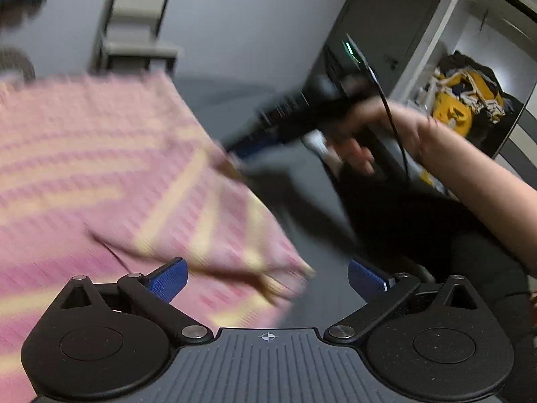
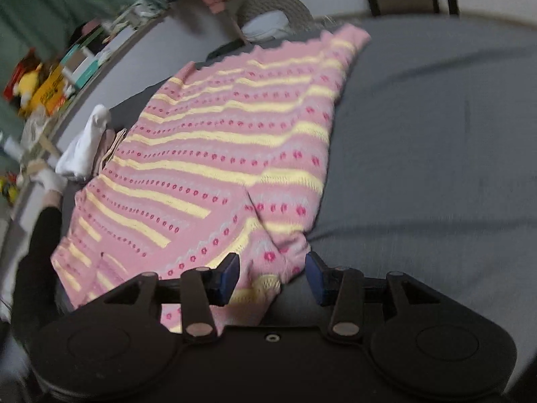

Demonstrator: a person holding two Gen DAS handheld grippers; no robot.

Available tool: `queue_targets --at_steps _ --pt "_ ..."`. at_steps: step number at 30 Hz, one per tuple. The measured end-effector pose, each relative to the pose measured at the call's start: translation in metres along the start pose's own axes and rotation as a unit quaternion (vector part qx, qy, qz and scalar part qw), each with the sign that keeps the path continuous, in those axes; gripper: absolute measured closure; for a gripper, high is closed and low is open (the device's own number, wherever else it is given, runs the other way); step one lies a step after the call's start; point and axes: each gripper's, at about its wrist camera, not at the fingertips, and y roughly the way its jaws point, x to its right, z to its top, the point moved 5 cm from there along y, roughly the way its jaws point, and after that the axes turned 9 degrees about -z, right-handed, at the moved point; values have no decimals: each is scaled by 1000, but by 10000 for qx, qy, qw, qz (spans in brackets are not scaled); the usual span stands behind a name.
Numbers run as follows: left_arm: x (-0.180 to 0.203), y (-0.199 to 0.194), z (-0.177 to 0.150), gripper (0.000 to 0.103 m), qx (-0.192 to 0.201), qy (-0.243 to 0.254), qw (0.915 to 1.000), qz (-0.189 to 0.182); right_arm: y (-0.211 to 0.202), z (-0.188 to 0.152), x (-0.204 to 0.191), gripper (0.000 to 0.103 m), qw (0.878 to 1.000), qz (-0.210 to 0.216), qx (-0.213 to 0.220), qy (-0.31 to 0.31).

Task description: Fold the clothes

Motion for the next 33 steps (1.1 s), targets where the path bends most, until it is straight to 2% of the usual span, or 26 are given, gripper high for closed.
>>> queue_targets --at_steps 1,6,8,10,13,14,16,18,21,24,27,30,31,32,33 --pt "5 9 -4 1 -66 -79 9999 -79 2 -1 4 60 9997 70 -68 220" --pt "22 43 -9 1 -231 -181 9995 142 14 -3 23 60 9922 417 -205 1154" --pt "25 52 -10 7 -221 -286 9989 314 17 -3 26 61 9893 487 -190 1361" --pt "27 60 -10 29 -270 -310 9983 409 20 -2 25 61 9882 496 -164 1439" --pt "28 72 -14 51 -492 -197 9964 660 27 -4 19 64 9879 507 -252 1444" --pt "28 74 -15 56 -486 -103 9957 784 29 -5 16 71 9885 489 -257 1407" --pt "28 76 -18 79 -469 131 9940 980 28 -5 14 83 9905 377 -181 1311" --pt "31 74 -20 90 -479 392 9937 931 22 -4 13 86 9924 248 22 1203" --pt "37 66 -25 93 -505 720 9939 666 1 2 9 89 9959 18 362 830" --pt "42 63 -34 94 -558 1037 9919 467 -10 2 12 89 9969 -480 489 392" --pt "42 60 -40 93 -519 1188 9911 299 6 -2 17 89 9973 -496 310 441" --pt "37 55 -39 93 -350 928 9949 198 21 -2 16 85 9977 -454 61 503" --pt "36 53 -39 93 -307 864 9956 216 20 -1 18 80 9970 -439 52 635" --pt "36 52 -38 93 -263 796 9962 231 19 0 20 64 9963 -392 42 763" --pt "37 51 -38 93 -216 712 9970 232 16 1 22 56 9958 -287 48 864"
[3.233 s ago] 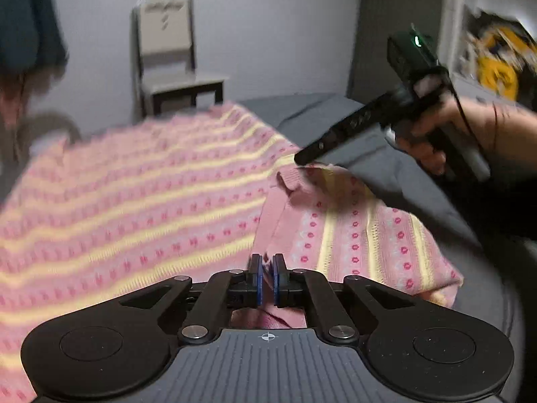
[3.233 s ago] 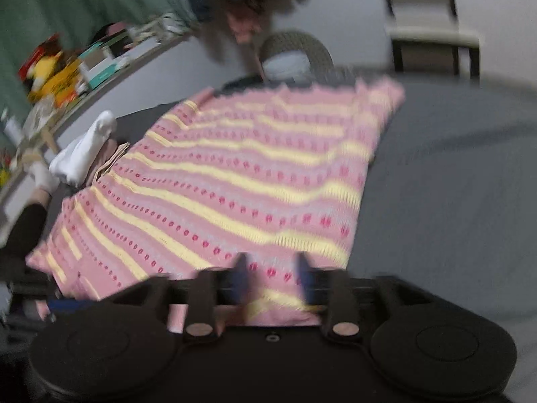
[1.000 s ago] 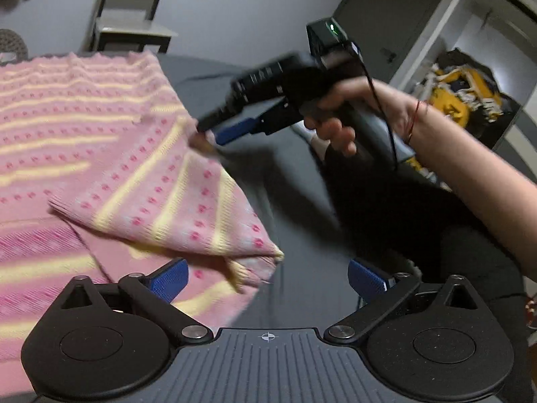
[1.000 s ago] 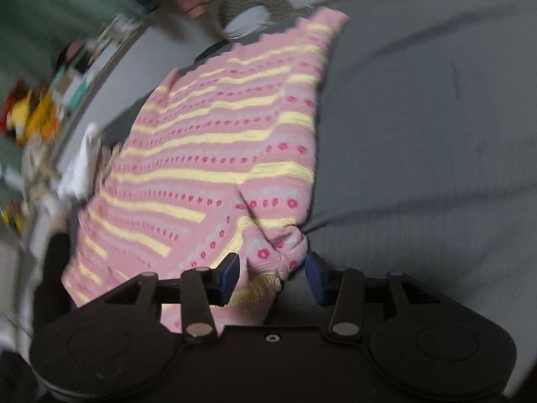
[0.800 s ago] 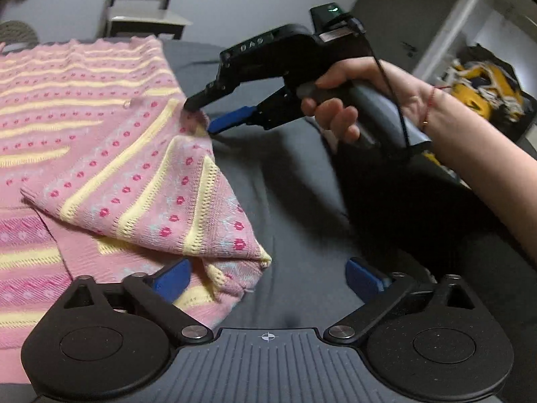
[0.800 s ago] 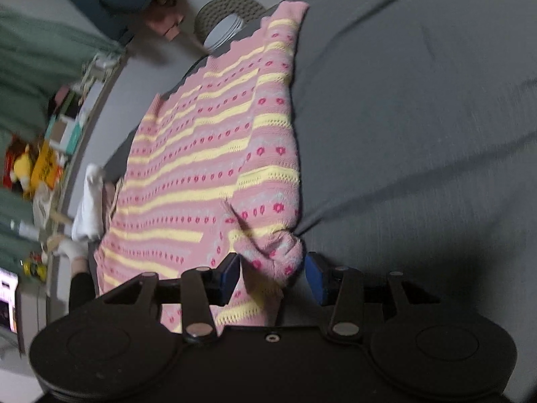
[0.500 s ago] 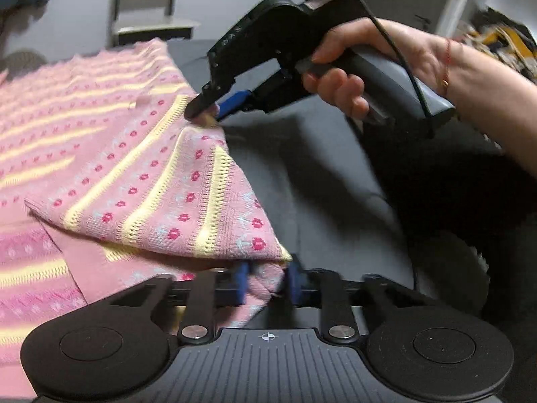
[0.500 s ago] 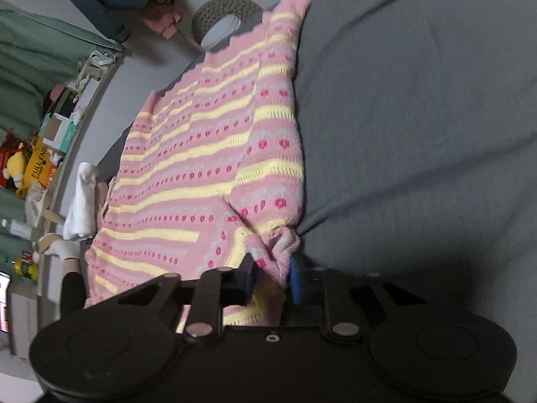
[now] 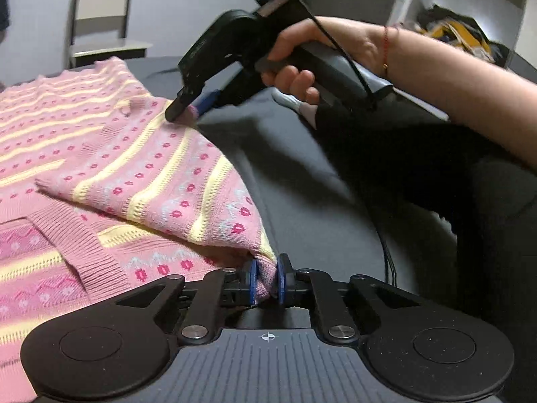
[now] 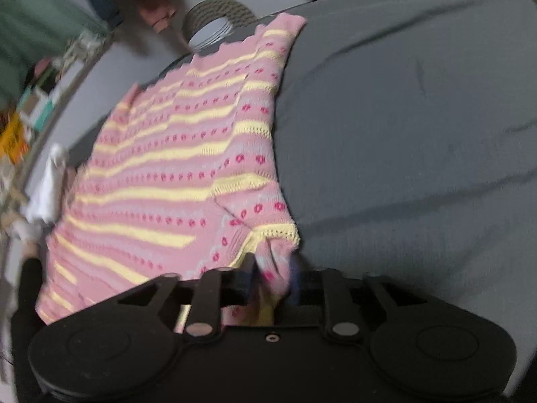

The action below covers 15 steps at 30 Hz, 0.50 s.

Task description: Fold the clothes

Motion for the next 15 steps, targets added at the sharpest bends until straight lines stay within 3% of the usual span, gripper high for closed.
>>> queue_targets --at_steps 1,2,5,6,8,12,15 --pt "0 -1 0 93 42 -95 9999 -5 -4 0 2 43 10000 66 40 63" --pt "-3 -2 0 93 72 -231 9997 -44 -8 0 6 39 9999 81 84 122" --pt "-13 -5 0 93 174 -694 9971 -245 -16 1 21 42 9985 253 122 474" --pt "-16 -5 1 93 202 -773 9963 -316 -18 2 28 44 9969 389 115 676" --pt "-19 -7 3 93 265 -797 9957 -401 -19 3 38 63 9939 586 81 931" --pt "-21 -12 2 93 228 -699 9960 -500 -6 3 40 70 9938 662 -170 879" --pt "-22 -14 2 93 188 -641 9961 -584 8 -2 31 87 9928 807 -400 792"
